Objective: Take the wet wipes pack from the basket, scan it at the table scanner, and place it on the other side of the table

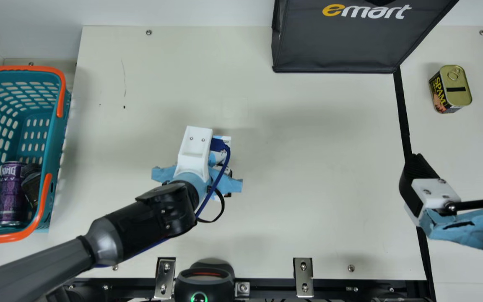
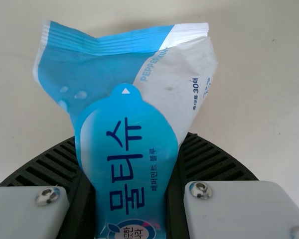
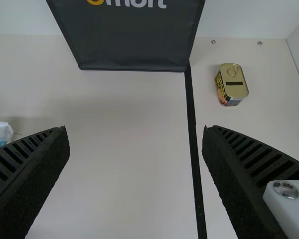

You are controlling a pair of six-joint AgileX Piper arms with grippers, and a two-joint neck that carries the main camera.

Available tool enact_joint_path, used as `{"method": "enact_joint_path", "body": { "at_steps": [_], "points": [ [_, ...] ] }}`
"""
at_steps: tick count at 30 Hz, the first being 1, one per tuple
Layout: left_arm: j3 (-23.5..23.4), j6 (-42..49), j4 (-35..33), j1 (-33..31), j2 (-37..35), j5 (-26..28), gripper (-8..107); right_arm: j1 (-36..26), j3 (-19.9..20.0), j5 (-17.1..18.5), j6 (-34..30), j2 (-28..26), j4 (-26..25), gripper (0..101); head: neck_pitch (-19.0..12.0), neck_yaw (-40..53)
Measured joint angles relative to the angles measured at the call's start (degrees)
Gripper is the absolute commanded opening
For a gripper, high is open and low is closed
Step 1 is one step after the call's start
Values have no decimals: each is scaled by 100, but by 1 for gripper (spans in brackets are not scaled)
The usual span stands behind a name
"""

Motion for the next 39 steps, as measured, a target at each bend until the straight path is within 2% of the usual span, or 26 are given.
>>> {"method": "enact_joint_path", "body": {
  "at_steps": [14,26,39],
  "points": [
    [105,174,-559,131,21,-549,-8,0,0,6,0,0,0,95,0,-9],
    [243,848,-1530,369,-13,-1198,-8,0,0,6,0,0,0,95,0,0],
    [175,1769,-2548,571,-45,-961,-8,0,0,6,0,0,0,95,0,0]
  ]
}}
